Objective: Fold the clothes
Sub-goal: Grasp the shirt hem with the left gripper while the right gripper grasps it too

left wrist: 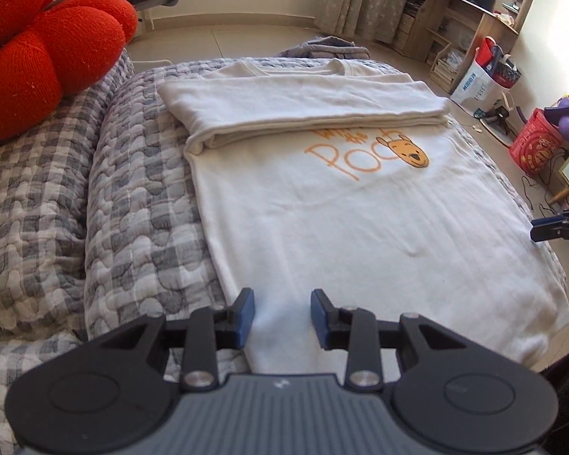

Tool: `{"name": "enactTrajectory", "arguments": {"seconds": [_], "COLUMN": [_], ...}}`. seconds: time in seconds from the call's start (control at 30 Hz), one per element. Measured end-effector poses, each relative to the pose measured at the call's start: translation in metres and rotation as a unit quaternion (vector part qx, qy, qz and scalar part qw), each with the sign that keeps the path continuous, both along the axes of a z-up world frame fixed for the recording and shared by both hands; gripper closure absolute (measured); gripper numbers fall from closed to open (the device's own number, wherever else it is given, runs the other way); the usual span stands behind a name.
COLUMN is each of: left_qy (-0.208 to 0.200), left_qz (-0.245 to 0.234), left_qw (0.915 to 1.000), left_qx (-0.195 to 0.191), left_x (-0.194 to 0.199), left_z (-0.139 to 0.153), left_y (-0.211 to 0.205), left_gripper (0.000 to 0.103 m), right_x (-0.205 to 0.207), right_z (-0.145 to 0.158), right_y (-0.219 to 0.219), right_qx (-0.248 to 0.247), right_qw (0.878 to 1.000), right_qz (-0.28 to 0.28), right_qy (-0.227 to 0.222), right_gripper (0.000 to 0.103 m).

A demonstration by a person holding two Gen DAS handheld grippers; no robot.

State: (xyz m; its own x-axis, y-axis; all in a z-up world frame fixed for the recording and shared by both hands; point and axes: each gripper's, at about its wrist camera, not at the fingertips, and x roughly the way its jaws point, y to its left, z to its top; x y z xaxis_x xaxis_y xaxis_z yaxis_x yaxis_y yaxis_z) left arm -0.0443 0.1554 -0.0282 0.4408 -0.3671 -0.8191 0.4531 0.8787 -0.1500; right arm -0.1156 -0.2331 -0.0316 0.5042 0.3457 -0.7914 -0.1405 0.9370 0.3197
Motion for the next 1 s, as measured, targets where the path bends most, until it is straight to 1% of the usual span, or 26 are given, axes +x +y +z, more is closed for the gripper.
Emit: {"name": "enactTrajectory", "arguments": {"seconds": [0.1,0.2,0.3,0.37,0.43,0.53,0.63,0.73,0.83,1.0], "left_qy": [0.017,0.033,0.054,0.071,0.078,0.099,0.107,0.118,0.115,0.127], "left_qz": [-0.013,-0.017,-0.021,-0.022,-0.022,-0.012,-0.005,-0.001,-0.003,-0.009], "left_qw": [0.9997,0.9991,0.9977,0.9966,0.9955,0.9916,0.9878,0.9838,0.9825,0.98], "left_qx": [-0.008,-0.022,-0.035,-0.036,-0.048,-0.083,-0.113,-0.135,-0.146,-0.152], "left_x": [-0.007,-0.015,-0.024,-0.03,-0.039,-0.049,-0.06,-0.069,-0.077,-0.082], "left_z": [0.001,0.003,0.003,0.001,-0.001,-0.005,-0.011,-0.018,-0.022,-0.029], "left_y": [0.006,0.015,0.025,0.033,0.042,0.056,0.066,0.072,0.074,0.075], "left_gripper": [0.069,0.069,0.069,0.069,0.07,0.07,0.07,0.07,0.07,0.07], "right_x": [-0.015,-0.028,-0.032,-0.036,-0.04,-0.05,-0.058,-0.064,-0.067,-0.071], "right_z": [-0.002,-0.003,-0.004,-0.005,-0.005,-0.008,-0.011,-0.015,-0.017,-0.022], "right_y": [-0.002,-0.004,-0.009,-0.008,-0.006,-0.003,-0.004,-0.006,-0.009,-0.012], "right_qx": [0.016,0.03,0.049,0.048,0.046,0.037,0.039,0.048,0.062,0.077], "right_qw": [1.0,0.999,0.998,0.997,0.997,0.996,0.995,0.995,0.993,0.991], "right_qz": [0.006,0.001,-0.006,0.001,0.011,0.025,0.027,0.024,0.021,0.02], "right_qy": [0.015,0.021,0.041,0.053,0.063,0.077,0.085,0.089,0.094,0.107], "right_gripper": [0.065,0.065,0.064,0.064,0.064,0.064,0.065,0.065,0.065,0.065]}}
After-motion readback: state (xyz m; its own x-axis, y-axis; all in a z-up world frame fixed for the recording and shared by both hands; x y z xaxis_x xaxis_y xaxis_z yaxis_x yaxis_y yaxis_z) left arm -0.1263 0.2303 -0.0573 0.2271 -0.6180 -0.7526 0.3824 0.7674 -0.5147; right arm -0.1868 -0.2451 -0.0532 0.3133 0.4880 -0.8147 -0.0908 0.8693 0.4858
